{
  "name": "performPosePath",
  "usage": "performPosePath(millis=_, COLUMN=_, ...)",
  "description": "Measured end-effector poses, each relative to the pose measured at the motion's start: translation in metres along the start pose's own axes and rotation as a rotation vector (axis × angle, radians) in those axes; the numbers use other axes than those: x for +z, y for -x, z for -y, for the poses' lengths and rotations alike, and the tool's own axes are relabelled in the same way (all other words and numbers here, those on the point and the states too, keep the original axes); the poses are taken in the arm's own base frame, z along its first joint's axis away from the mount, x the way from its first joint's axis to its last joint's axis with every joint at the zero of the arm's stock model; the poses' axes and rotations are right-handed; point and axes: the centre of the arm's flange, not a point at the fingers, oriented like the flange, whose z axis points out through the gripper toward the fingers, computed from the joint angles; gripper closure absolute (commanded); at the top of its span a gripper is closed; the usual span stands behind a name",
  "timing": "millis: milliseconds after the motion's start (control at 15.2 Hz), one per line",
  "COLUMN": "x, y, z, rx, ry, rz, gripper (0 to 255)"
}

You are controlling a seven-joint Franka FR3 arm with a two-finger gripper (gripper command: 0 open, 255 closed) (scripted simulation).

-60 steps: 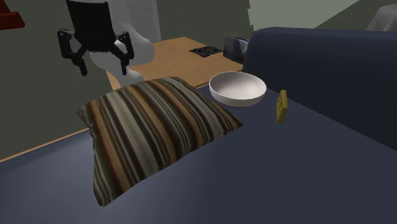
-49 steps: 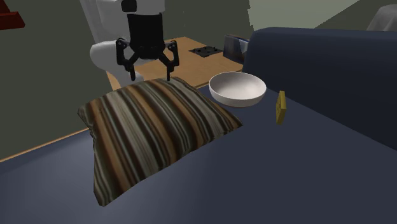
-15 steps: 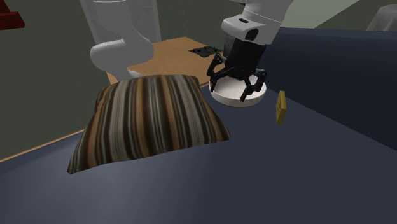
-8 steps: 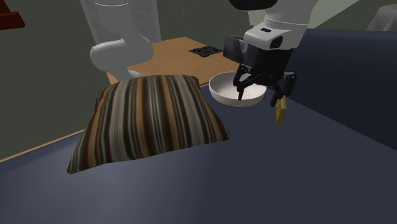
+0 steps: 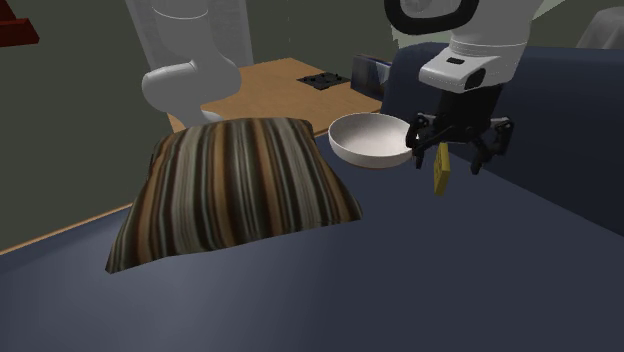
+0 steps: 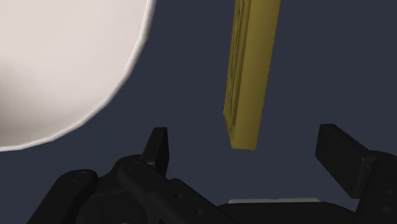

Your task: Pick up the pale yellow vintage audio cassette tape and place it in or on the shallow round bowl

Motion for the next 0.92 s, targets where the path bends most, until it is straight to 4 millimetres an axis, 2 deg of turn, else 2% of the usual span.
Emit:
performPosePath(millis=330, x=0.027, y=0.000, z=0.000, rx=0.001, ry=-0.003, rz=0.001, gripper=0)
performPosePath(millis=726, x=0.030, y=0.000, z=0.001, rx=0.001, ry=-0.003, rz=0.000, gripper=0)
performPosePath(millis=792, x=0.030, y=0.000, z=0.001, rx=0.001, ry=-0.003, rz=0.000, gripper=255)
performPosePath(millis=924, x=0.030, y=0.000, z=0.001, rx=0.001, ry=-0.003, rz=0.000, gripper=255)
